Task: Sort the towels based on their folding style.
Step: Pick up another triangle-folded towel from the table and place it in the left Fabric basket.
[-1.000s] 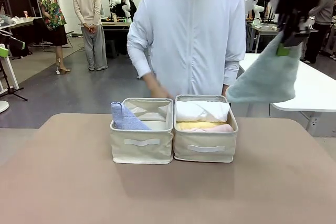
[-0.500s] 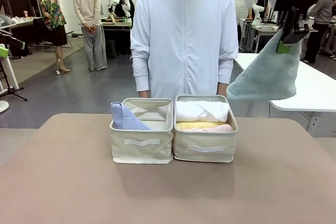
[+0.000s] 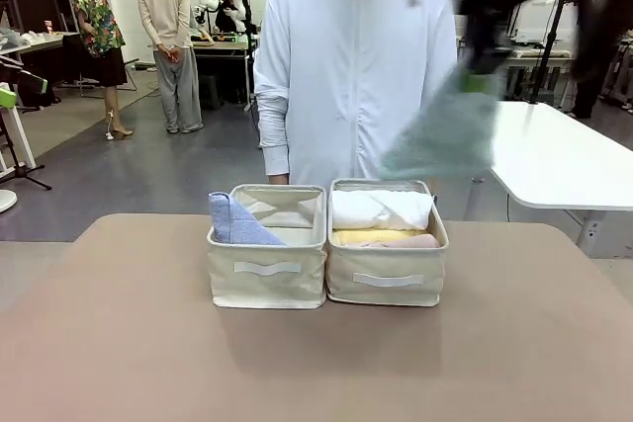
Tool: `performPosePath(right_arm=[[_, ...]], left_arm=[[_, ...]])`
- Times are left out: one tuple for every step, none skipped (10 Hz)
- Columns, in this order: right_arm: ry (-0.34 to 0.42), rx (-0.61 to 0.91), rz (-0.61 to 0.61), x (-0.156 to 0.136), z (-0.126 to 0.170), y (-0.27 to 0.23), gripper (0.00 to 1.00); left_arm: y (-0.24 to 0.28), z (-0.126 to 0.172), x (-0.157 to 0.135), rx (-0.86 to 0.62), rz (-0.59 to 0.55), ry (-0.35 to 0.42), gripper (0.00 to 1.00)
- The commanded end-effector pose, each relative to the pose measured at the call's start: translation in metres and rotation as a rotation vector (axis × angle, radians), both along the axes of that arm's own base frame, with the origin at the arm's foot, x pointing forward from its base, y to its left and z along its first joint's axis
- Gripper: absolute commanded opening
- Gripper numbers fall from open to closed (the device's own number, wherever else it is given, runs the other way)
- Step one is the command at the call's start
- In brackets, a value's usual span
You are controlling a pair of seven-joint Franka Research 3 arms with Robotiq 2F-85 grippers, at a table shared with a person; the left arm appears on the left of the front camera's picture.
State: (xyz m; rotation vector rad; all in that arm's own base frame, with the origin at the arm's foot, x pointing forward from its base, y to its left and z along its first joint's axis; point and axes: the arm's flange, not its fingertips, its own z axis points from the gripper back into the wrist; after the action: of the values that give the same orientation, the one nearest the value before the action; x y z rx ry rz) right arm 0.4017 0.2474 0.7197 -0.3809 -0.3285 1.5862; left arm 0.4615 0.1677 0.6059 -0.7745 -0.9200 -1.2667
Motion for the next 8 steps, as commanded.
performPosePath(right_arm=[[-0.006,0.043,0.004,0.05,0.026,0.06,0.19],[0.002,0.044,0.03,0.065,0.024,0.085,0.19],[-0.007,0.049,0.062,0.081,0.015,0.109,0.19],[0.013,0.093,0.1,0.098,0.004,0.125,0.19],[0.021,0.134,0.102,0.113,-0.008,0.138,0.19],[0.028,0.151,0.138,0.128,-0.021,0.151,0.19],[0.034,0.163,0.203,0.143,-0.039,0.166,0.19],[0.045,0.165,0.238,0.154,-0.056,0.176,0.19]], left_arm=[[0.002,0.002,-0.001,-0.009,-0.005,-0.007,1.0],[0.002,0.002,-0.001,-0.009,-0.005,-0.007,1.0],[0.002,0.002,-0.001,-0.009,-0.005,-0.007,1.0],[0.002,0.002,-0.001,-0.009,-0.005,-0.007,1.0],[0.002,0.002,-0.001,-0.009,-0.005,-0.007,1.0],[0.002,0.002,-0.001,-0.009,-0.005,-0.007,1.0],[0.002,0.002,-0.001,-0.009,-0.005,-0.007,1.0],[0.002,0.002,-0.001,-0.009,-0.005,-0.007,1.0]])
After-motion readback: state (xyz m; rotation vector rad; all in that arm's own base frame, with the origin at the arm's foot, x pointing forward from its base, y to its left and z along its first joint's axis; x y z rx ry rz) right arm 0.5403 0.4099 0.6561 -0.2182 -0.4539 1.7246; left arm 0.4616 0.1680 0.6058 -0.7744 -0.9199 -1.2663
